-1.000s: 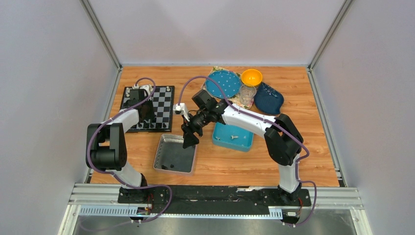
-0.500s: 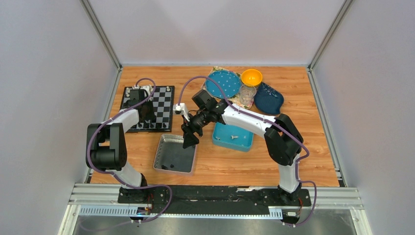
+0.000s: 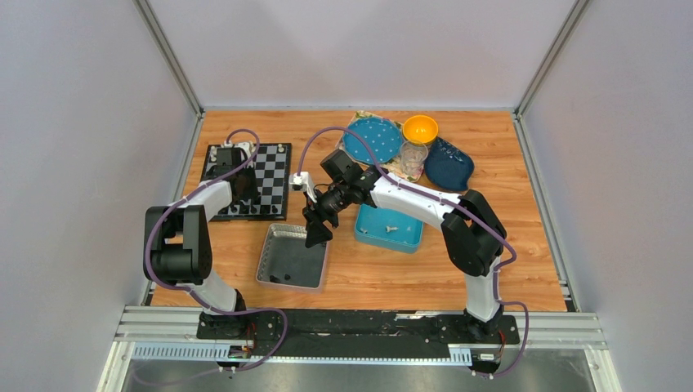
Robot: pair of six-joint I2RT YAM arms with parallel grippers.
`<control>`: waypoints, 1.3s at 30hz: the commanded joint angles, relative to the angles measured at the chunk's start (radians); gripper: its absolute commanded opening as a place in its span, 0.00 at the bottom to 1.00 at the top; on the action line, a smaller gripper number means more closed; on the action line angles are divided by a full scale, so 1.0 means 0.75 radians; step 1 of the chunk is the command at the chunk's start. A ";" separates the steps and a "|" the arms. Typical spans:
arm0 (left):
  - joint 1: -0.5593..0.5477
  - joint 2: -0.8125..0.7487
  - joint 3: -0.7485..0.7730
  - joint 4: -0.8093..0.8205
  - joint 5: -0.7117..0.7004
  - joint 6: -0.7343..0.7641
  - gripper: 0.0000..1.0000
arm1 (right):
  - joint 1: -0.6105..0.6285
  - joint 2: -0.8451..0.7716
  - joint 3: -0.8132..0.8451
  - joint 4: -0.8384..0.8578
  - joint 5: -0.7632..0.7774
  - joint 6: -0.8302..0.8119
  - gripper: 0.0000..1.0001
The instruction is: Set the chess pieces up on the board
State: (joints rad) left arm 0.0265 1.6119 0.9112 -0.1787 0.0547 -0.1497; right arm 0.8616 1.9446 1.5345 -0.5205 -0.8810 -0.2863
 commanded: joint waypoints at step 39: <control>0.001 -0.051 0.008 -0.046 -0.016 0.022 0.17 | 0.007 -0.032 0.008 0.003 -0.003 -0.029 0.67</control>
State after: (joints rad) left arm 0.0265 1.6081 0.9115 -0.1905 0.0498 -0.1471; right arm 0.8616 1.9446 1.5341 -0.5240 -0.8810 -0.2867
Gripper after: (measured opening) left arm 0.185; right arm 0.666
